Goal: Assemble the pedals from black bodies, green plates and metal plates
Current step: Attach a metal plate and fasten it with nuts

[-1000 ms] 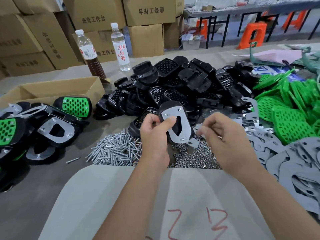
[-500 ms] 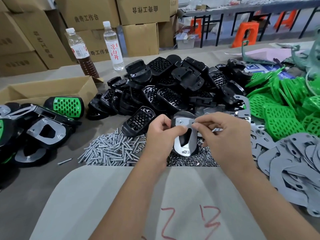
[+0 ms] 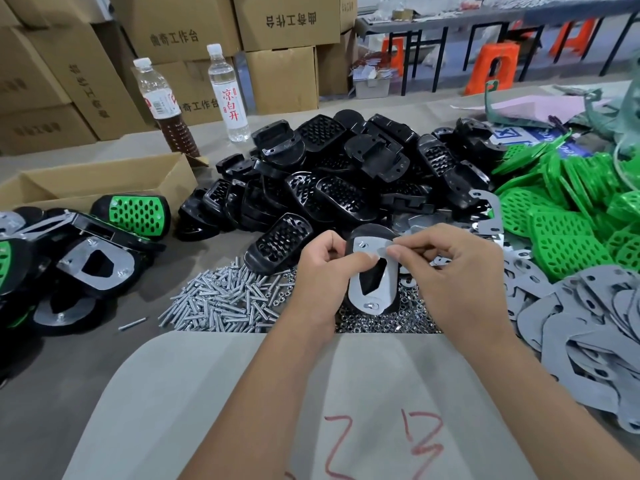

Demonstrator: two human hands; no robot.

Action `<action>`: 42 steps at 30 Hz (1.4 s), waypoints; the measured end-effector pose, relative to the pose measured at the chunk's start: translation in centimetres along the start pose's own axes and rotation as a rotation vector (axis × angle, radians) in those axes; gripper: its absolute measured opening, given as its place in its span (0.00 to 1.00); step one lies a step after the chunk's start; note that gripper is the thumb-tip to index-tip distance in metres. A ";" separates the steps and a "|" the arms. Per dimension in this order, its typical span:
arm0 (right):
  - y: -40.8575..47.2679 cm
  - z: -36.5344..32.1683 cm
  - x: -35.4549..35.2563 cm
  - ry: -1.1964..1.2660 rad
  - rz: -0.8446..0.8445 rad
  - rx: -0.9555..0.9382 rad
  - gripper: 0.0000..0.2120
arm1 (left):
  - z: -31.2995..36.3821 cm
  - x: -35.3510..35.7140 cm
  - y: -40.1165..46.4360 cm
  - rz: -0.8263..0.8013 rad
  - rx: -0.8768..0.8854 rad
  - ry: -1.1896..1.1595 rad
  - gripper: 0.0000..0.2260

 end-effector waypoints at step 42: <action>-0.5 -0.2 -0.4 0.207 -0.011 -0.004 0.24 | -0.3 -0.3 0.2 0.108 -0.060 -0.090 0.14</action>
Point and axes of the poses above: each hand's wrist, its own y-axis towards the middle knuckle, its own x-axis out of the palm, z = x × y, the point moved 3 cm from there along y, towards the middle knuckle, and after that the axes turned 6 degrees about x, right-handed, at the moved point
